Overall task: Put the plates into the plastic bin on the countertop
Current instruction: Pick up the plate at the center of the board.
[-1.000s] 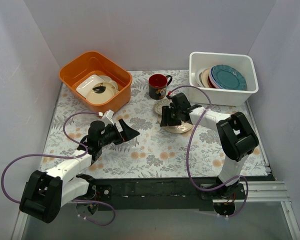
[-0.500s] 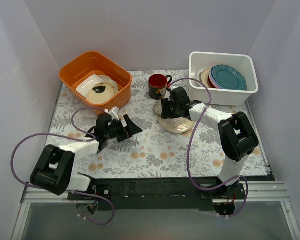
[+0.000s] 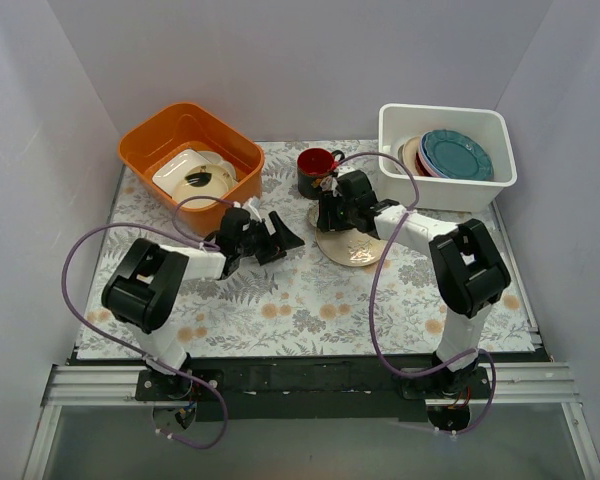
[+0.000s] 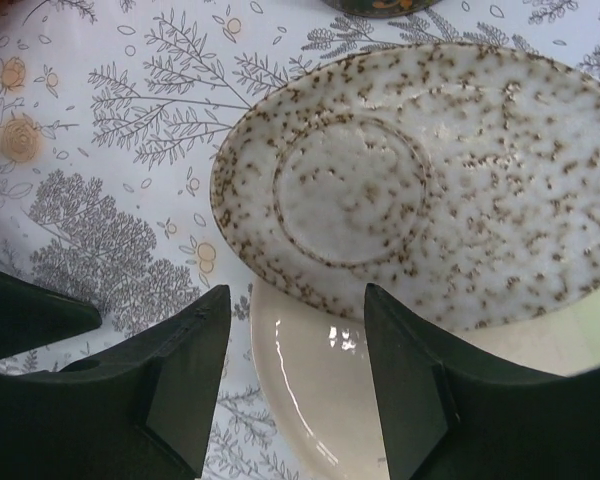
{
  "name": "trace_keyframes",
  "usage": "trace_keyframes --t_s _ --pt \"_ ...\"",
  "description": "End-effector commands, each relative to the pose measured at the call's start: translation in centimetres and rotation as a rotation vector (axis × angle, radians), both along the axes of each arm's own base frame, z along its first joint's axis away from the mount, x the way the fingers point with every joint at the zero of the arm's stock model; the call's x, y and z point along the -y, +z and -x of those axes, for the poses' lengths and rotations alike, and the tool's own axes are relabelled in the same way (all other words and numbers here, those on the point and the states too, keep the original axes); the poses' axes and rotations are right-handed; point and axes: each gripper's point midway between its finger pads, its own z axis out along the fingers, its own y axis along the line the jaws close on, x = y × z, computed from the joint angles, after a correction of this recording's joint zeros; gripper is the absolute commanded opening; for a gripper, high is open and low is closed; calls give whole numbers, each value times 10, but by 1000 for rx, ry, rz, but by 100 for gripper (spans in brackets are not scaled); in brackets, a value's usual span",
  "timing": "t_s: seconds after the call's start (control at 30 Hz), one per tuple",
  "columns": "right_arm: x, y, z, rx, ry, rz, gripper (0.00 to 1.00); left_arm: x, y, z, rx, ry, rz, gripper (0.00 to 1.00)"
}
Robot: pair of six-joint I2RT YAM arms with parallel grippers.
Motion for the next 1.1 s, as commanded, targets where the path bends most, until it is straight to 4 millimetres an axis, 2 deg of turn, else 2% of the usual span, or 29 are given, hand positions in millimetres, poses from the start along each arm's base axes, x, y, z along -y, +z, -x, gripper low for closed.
trace_keyframes --t_s 0.0,0.07,0.1,0.13,0.2,0.33,0.47,0.53,0.63,0.67,0.73,0.77,0.87,0.9,1.0,1.07 --pt "-17 6 -22 73 29 -35 64 10 -4 -21 -17 52 11 77" --pt "-23 -7 -16 28 70 -38 64 15 -4 -29 -14 64 7 77" --pt "-25 -9 -15 16 81 -38 64 19 -13 -29 -28 59 -7 77" --pt "-28 -16 -11 -6 104 -41 64 21 -13 -36 -16 79 -19 77" --pt "-25 -28 -2 -54 122 -23 64 22 -24 -38 -33 89 -42 77" --pt "-19 -39 15 -107 146 -10 64 20 -31 -43 -44 127 -46 77" --pt "-16 -40 31 -143 172 -15 64 16 -31 -45 -41 161 -40 77" --pt "-12 -43 42 -175 186 -17 63 16 -24 -47 -23 176 -24 77" --pt "-10 -43 55 -199 208 -29 63 8 -24 -47 -16 224 -26 77" --pt "-7 -48 62 -217 212 -27 62 7 -22 -48 -8 229 -22 77" --pt "-6 -46 67 -219 215 -40 62 10 -23 -50 -15 224 -17 76" --pt "-3 -51 74 -234 214 -35 62 10 -32 -50 -37 224 -28 74" --pt "-2 -48 75 -222 205 -51 62 20 -34 -52 -52 194 3 70" --pt "-2 -48 77 -223 203 -52 62 23 -42 -50 -70 180 4 66" --pt "-4 -45 74 -219 204 -61 62 35 -46 -46 -78 133 29 60" --pt "-6 -43 72 -216 203 -66 62 40 -44 -44 -70 113 45 58"
